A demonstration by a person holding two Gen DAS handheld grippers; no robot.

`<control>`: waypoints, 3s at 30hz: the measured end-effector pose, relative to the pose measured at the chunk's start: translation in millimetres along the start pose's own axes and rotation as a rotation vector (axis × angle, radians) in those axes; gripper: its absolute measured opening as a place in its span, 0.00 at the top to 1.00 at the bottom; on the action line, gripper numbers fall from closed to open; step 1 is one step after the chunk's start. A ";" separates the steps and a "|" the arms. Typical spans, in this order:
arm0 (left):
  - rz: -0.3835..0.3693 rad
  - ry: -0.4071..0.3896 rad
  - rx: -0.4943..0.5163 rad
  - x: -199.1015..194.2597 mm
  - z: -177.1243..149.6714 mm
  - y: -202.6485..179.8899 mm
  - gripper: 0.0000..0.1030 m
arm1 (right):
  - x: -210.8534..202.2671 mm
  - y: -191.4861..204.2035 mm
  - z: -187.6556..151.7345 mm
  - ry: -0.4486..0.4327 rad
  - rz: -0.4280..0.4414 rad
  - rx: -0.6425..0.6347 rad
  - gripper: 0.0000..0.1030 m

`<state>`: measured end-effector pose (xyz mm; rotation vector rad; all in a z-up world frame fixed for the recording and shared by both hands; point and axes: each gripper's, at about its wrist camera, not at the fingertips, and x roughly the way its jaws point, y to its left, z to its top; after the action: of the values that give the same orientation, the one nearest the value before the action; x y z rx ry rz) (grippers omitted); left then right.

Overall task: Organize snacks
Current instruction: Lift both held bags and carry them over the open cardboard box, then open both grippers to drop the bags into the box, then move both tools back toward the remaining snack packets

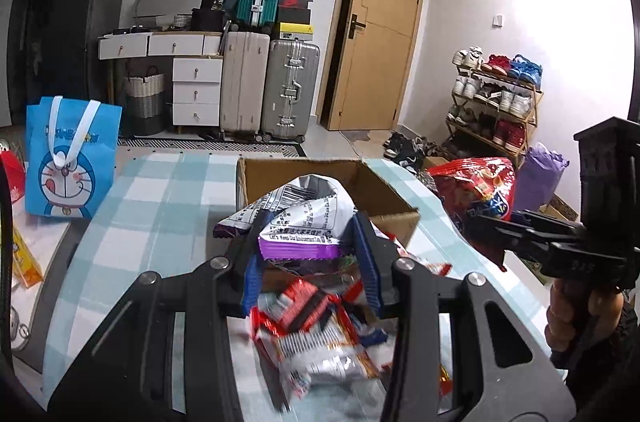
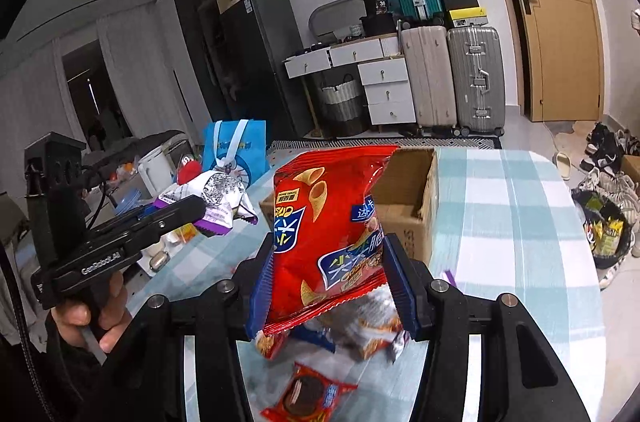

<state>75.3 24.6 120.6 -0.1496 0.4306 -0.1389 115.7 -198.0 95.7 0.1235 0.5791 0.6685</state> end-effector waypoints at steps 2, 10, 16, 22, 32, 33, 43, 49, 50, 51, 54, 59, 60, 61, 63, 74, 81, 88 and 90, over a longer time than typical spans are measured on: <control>0.000 -0.004 -0.003 9.2 5.7 2.7 0.64 | 3.1 -0.6 5.8 -0.004 -0.002 -0.003 0.50; 0.022 -0.010 -0.004 50.0 36.4 13.8 0.64 | 24.9 -4.1 20.6 0.010 0.000 0.002 0.50; 0.038 0.015 0.003 86.2 44.2 15.9 0.64 | 46.6 -9.7 29.8 0.015 -0.004 0.022 0.50; 0.052 0.040 0.019 121.8 48.3 13.5 0.64 | 65.2 -15.7 38.6 0.024 -0.011 0.016 0.50; 0.049 0.094 0.025 180.1 43.3 13.9 0.64 | 96.7 -33.5 48.1 0.050 -0.017 0.051 0.50; 0.050 0.099 0.027 183.4 41.0 12.1 0.64 | 100.3 -34.5 48.9 0.052 -0.020 0.053 0.50; 0.066 0.142 0.053 229.4 33.8 5.1 0.63 | 134.9 -38.9 49.4 0.096 -0.030 0.048 0.50; 0.050 0.170 0.062 246.9 25.1 2.8 0.63 | 147.6 -43.3 45.4 0.112 -0.029 0.056 0.50; 0.043 0.174 0.060 248.4 24.0 2.2 0.63 | 148.2 -43.3 45.7 0.116 -0.029 0.056 0.50; 0.040 0.174 0.056 248.1 22.9 1.7 0.63 | 148.9 -44.3 44.9 0.119 -0.028 0.055 0.50; 0.047 0.171 0.052 242.3 18.9 0.1 0.55 | 150.0 -45.1 43.3 0.127 -0.023 0.046 0.49; 0.056 0.133 0.064 213.6 14.6 4.9 0.21 | 130.2 -41.3 40.0 0.088 -0.051 0.018 0.23; 0.056 0.125 0.065 204.2 12.5 7.2 0.17 | 124.2 -41.1 38.9 0.082 -0.056 0.015 0.13; 0.059 0.120 0.064 196.1 10.0 10.2 0.14 | 118.2 -41.3 37.8 0.075 -0.063 0.017 0.03; 0.068 0.118 0.059 180.0 5.9 14.8 0.03 | 103.5 -42.5 34.7 0.055 -0.069 0.017 0.00; 0.111 0.147 0.027 106.2 -33.3 38.6 0.01 | 48.1 -45.4 2.6 0.052 -0.153 0.017 0.00; 0.124 0.192 0.047 99.4 -59.8 38.6 0.01 | 36.9 -47.9 -22.1 0.094 -0.155 0.023 0.00; 0.116 0.209 0.045 94.2 -69.1 31.6 0.01 | 36.3 -45.0 -40.8 0.131 -0.157 0.018 0.00; 0.134 0.199 0.053 92.6 -66.4 28.6 0.01 | 36.5 -42.7 -43.6 0.140 -0.156 0.018 0.00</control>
<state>133.3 29.7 18.6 -0.0541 0.6331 -0.0333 138.5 -212.2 29.9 0.0476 0.7217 0.5231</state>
